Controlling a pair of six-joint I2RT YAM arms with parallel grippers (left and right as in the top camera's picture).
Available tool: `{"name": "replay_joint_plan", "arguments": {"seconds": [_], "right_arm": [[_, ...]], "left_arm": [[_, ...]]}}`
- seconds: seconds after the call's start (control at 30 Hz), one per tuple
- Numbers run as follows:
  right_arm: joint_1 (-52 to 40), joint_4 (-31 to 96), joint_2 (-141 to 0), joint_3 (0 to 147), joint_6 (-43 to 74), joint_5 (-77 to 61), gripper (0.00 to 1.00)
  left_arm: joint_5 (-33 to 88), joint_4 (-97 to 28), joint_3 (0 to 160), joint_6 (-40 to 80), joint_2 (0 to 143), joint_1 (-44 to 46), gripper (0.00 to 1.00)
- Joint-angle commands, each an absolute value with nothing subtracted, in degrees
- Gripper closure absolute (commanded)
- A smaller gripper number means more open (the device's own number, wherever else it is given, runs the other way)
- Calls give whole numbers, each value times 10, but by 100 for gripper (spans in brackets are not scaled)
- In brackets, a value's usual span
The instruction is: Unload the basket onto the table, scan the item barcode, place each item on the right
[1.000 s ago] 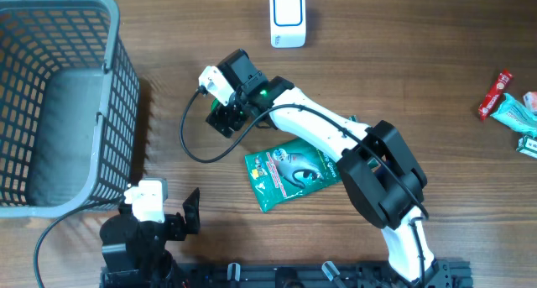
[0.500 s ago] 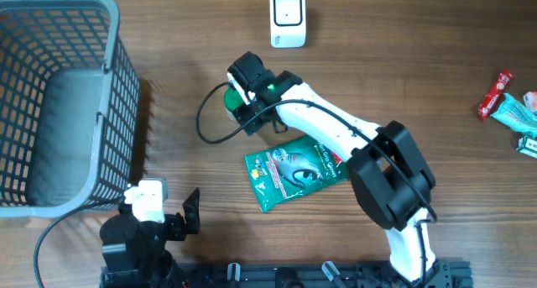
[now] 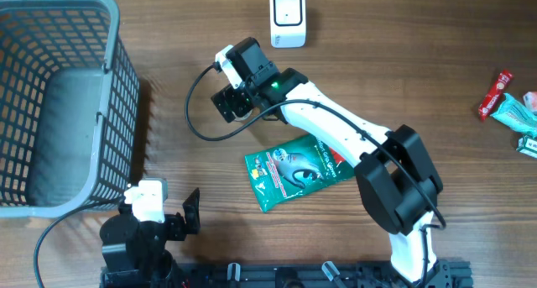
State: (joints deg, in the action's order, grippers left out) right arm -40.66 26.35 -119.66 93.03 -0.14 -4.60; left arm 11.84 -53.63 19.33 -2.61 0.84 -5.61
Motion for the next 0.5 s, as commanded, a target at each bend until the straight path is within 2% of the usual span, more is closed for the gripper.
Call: {"name": "replay_joint_plan", "arguments": {"seconds": [0.0,0.13,0.2,0.27,0.33,0.47], "right_arm": [[-406,236,-1244,931,-14,-61,0],[-406,206,-1275,931,-14,-61,0],[-406,196,-1280,931,-14,-60,9],[-406,187,-1280,931,-13,-58,27],[-406,187,-1280,931,-3,-51,39],[-406,235,-1270,931,17,-1,45]], "left_arm": [[119,-535,191,-21,6,-54,0],[119,-535,191,-21,6,-54,0],[119,-535,191,-21,6,-54,0],[119,-535,191,-21,6,-54,0],[119,-535,191,-21,6,-54,0],[119,-535,191,-21,6,-54,0]]}}
